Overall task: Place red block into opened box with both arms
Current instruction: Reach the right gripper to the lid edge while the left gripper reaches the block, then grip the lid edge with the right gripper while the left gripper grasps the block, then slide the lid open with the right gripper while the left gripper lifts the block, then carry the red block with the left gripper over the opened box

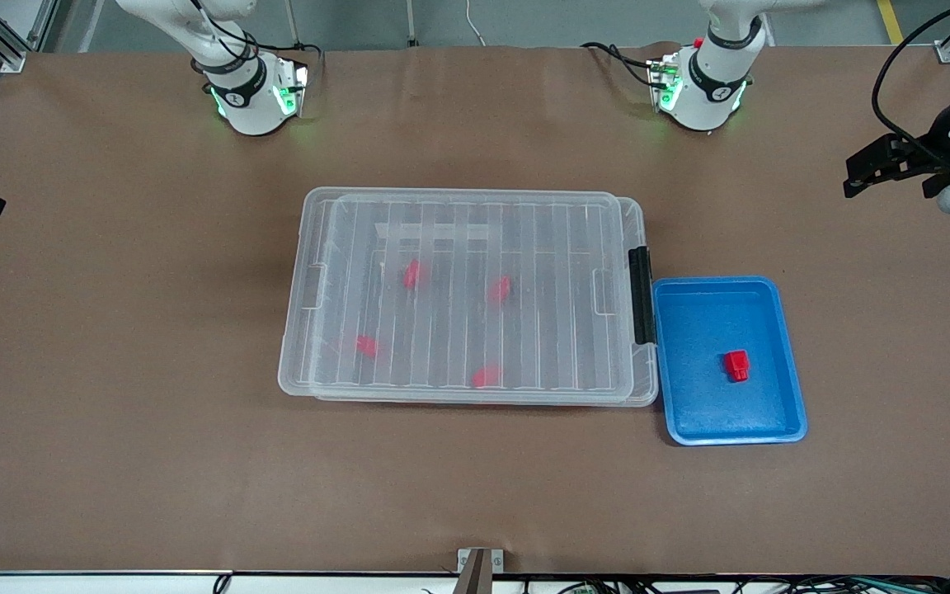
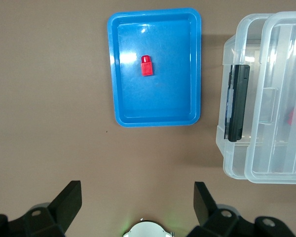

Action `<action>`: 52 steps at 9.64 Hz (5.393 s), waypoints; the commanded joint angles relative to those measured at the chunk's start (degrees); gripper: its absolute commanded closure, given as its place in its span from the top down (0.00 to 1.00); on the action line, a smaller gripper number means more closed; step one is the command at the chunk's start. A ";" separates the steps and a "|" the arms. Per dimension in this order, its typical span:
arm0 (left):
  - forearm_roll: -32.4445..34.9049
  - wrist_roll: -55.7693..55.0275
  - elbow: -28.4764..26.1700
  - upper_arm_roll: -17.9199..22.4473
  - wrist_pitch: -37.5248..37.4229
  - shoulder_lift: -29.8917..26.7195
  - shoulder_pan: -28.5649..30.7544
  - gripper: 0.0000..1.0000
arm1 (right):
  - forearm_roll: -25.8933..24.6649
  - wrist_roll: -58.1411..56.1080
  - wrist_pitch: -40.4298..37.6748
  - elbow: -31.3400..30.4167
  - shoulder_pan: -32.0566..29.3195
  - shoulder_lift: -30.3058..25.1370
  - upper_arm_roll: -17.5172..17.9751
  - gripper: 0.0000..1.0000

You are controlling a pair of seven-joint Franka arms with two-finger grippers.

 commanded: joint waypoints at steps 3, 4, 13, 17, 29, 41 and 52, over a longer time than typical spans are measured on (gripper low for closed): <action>-0.07 0.33 -0.06 -0.08 -0.12 1.46 0.37 1.00 | -0.43 -0.53 -0.58 0.87 0.22 0.50 0.17 1.00; 0.02 0.42 -0.14 0.01 -0.12 1.89 0.54 1.00 | -0.43 -0.53 -0.85 0.87 0.30 0.59 0.17 1.00; 2.30 -0.81 -17.28 0.27 36.51 16.81 0.45 1.00 | 0.36 0.35 1.43 -1.06 4.52 9.26 13.95 1.00; 2.22 -2.30 -17.81 0.71 44.59 26.48 2.56 1.00 | 0.45 3.23 21.34 -13.96 6.80 14.64 16.59 1.00; 2.30 -10.92 -17.81 0.54 55.07 38.29 1.86 0.04 | -2.69 3.60 33.34 -20.31 6.11 19.84 18.36 1.00; 2.39 -10.04 -12.55 -0.43 42.36 29.17 1.16 0.00 | -7.02 -13.27 26.31 -19.70 -1.80 18.26 13.79 1.00; 2.30 -23.87 -10.96 -15.37 34.15 22.63 -7.16 0.00 | -3.42 2.94 17.61 -9.33 -1.36 9.59 11.15 1.00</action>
